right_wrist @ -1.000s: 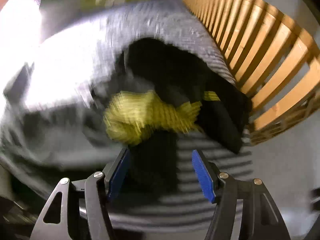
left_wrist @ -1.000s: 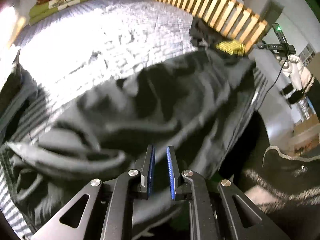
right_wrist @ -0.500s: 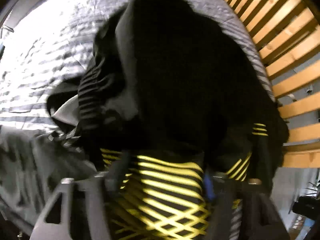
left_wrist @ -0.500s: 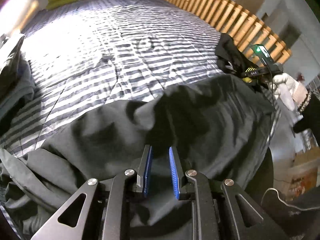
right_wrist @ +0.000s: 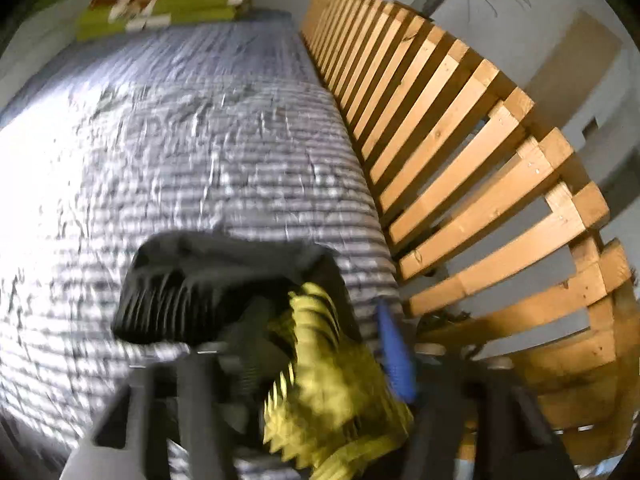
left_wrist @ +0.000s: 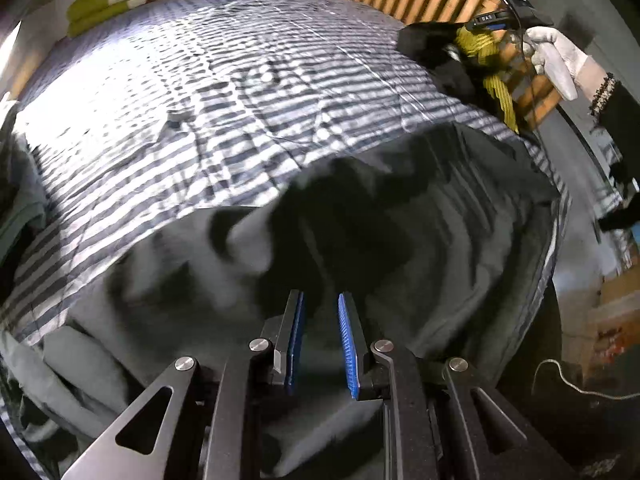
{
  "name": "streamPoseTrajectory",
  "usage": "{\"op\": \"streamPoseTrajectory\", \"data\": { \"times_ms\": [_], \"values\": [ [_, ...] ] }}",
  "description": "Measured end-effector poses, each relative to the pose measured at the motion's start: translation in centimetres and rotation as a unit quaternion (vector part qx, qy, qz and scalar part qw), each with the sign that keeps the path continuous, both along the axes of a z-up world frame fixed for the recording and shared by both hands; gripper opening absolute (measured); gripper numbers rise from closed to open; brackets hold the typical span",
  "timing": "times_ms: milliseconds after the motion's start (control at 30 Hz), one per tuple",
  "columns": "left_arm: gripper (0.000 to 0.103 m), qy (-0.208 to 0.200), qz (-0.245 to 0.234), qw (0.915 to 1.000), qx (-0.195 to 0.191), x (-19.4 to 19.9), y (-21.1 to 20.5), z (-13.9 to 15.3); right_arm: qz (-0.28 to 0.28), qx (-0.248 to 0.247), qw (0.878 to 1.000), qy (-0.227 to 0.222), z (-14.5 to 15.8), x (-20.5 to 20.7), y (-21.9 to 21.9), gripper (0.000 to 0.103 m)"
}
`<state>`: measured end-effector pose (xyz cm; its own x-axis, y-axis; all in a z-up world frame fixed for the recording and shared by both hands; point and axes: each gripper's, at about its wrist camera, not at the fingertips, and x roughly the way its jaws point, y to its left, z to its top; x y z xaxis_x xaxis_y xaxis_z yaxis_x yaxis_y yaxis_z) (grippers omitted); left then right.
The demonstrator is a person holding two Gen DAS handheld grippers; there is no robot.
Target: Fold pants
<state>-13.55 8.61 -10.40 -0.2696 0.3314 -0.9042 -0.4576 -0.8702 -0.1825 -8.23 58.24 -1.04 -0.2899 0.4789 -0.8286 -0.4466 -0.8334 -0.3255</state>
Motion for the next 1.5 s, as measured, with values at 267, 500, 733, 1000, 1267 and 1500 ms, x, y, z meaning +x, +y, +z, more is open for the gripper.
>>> {"op": "streamPoseTrajectory", "data": {
  "times_ms": [267,500,733,1000,1267,1500],
  "values": [
    [0.019,0.011,-0.034,0.9994,-0.002,2.5,1.0,0.1,-0.011,-0.077,0.994,0.071,1.2,12.7,-1.7,0.056],
    [0.019,-0.013,-0.044,0.9989,0.004,6.3,0.9,-1.8,-0.061,-0.249,0.963,0.080,-6.5,24.9,-5.3,0.055],
    [0.019,-0.007,-0.075,0.9971,-0.012,9.3,1.3,-2.5,-0.110,-0.322,0.934,0.106,-11.0,28.5,-6.0,0.052],
    [0.021,-0.002,-0.089,0.9954,-0.037,10.3,0.6,-3.6,-0.090,-0.301,0.947,0.062,-11.0,26.8,-7.9,0.051],
    [0.035,0.024,-0.124,0.9906,-0.053,10.3,2.8,-3.7,-0.076,-0.252,0.965,0.015,-12.1,25.9,-9.4,0.043],
    [0.035,0.019,-0.127,0.9903,-0.053,10.9,2.3,-3.9,-0.070,-0.239,0.968,-0.005,-11.9,25.0,-9.9,0.026]
  ]
}}
